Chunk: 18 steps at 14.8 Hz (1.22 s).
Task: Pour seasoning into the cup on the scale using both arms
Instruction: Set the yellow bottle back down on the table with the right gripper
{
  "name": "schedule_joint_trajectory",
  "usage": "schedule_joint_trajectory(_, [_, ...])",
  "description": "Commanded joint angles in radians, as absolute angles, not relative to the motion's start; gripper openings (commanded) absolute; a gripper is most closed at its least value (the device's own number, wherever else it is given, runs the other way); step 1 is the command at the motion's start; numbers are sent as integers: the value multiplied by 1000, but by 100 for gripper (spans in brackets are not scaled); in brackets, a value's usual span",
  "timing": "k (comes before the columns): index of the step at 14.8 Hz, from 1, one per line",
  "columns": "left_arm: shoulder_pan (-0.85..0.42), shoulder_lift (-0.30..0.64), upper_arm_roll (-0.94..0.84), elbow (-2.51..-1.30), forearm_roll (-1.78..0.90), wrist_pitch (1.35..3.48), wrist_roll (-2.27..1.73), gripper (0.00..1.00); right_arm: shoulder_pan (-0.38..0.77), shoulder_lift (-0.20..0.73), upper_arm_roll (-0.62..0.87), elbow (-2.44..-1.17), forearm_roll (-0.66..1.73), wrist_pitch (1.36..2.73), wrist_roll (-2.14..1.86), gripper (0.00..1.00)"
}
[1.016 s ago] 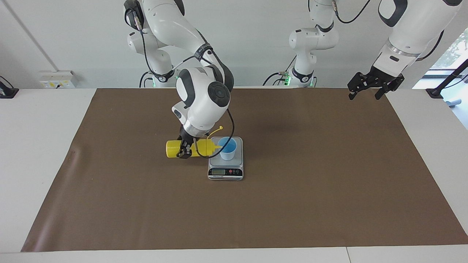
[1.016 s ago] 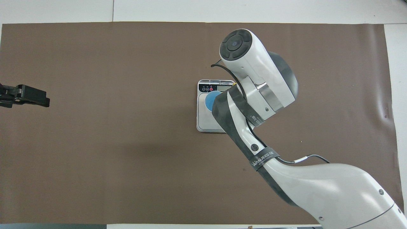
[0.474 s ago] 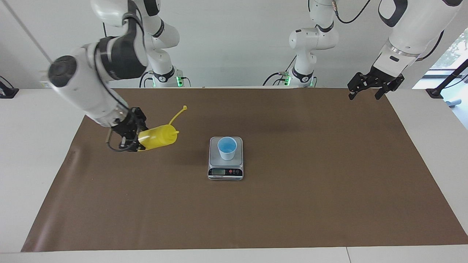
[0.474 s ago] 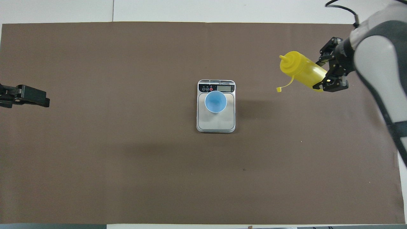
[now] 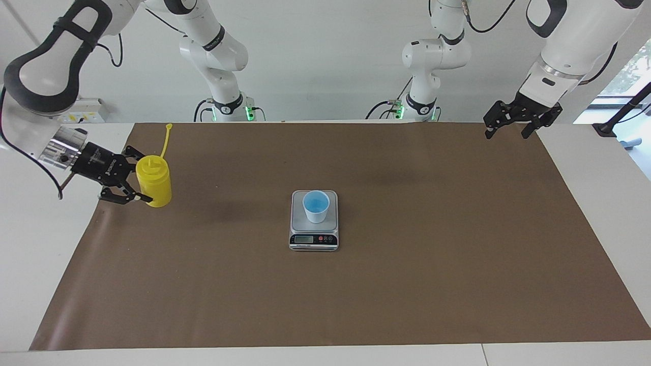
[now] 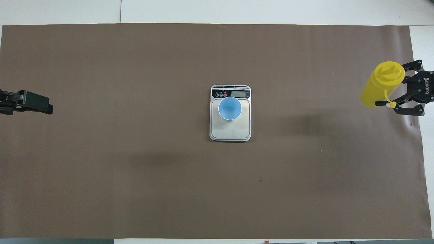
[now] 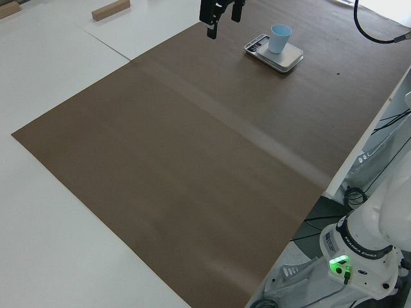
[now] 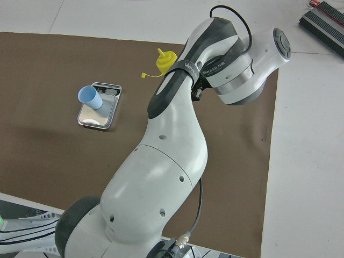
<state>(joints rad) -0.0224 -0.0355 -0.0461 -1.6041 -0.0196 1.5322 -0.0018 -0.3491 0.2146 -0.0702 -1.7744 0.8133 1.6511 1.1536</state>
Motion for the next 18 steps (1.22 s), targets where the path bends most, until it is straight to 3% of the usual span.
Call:
schedule_joint_trajectory(1, [-15,-34,-51,-1600,-9,1519,9,100,-417,152,-52,-1986,972,1700,917,0])
schedule_joint_trajectory(4, [-15,-34,-51,-1600,-9,1520,8,100,-478,286,-52,-2006,1077,1648,771,0])
schedule_joint_trajectory(10, [-15,-34,-51,-1600,-9,1520,9,100,-514,432,-52,-2006,1135,1628,629,0])
schedule_joint_trajectory(18, [-15,-34,-51,-1600,-9,1519,9,100,-497,482,-52,-2010,1143,1661,526,0])
